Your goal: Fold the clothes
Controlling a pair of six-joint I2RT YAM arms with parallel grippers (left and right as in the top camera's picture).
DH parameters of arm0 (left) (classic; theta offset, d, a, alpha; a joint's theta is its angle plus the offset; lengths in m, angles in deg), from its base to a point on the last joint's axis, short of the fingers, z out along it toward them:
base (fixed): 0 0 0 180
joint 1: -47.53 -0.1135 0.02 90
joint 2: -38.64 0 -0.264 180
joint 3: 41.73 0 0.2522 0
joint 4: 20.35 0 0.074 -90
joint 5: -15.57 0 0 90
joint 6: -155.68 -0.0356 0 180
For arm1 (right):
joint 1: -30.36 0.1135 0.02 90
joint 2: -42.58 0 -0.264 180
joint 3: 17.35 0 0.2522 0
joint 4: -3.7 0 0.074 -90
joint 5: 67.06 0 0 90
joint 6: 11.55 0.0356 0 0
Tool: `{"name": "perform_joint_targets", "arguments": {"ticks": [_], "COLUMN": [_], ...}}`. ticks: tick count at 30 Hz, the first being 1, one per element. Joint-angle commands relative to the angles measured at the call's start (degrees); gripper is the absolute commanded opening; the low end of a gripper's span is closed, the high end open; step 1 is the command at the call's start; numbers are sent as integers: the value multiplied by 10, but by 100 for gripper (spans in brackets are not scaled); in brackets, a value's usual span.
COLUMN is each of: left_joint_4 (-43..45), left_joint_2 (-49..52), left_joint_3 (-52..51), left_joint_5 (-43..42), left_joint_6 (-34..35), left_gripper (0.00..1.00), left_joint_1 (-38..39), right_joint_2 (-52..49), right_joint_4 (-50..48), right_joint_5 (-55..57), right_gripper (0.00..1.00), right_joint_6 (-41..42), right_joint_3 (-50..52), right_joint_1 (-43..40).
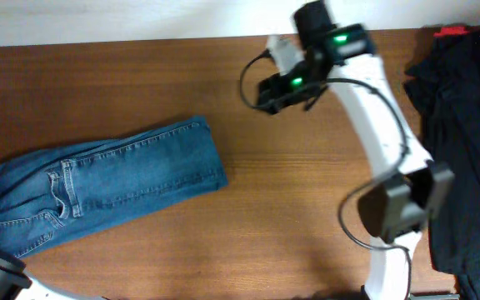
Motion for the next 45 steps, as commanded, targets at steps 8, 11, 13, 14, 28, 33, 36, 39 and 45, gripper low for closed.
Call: {"name": "perform_joint_targets", "arguments": {"ticks": [8,11,13,14,28,33,36,39,45], "left_joint_4": [-4,-4,-4,-4,-4,-5,-5,-4,-5], "left_joint_2": [8,8,8,8,8,8,8,8,8], "left_joint_3": [-3,-3,-3,-3,-3,-3,-3,-3,-3], "left_joint_5": [-9,-9,-9,-9,-9,-9,-9,-9,-9], "left_joint_6": [6,6,6,6,6,6,6,6,6], "left_gripper": [79,78,79,79,79,80,93,99,99], "left_joint_1": [-4,-4,-4,-4,-4,-4,-4,-4,-4], "right_joint_2": [-158,-181,-188,-189,-218,-251,-265,-268,-268], "right_joint_4": [-8,-27,-40,-47,-91,-103,-106,-112,-127], "right_joint_5": [-109,-139,-164,-181,-219,-220,-222,-224,-230], "right_gripper": [99,99,99,99,99,99,99,94,66], "right_joint_6": [-32,-32,-32,-32,-25,5,5,5,10], "right_joint_3": [9,9,9,9,10,10,10,10,10], "right_joint_1": [75,82,83,82,108,110,116,124,147]}}
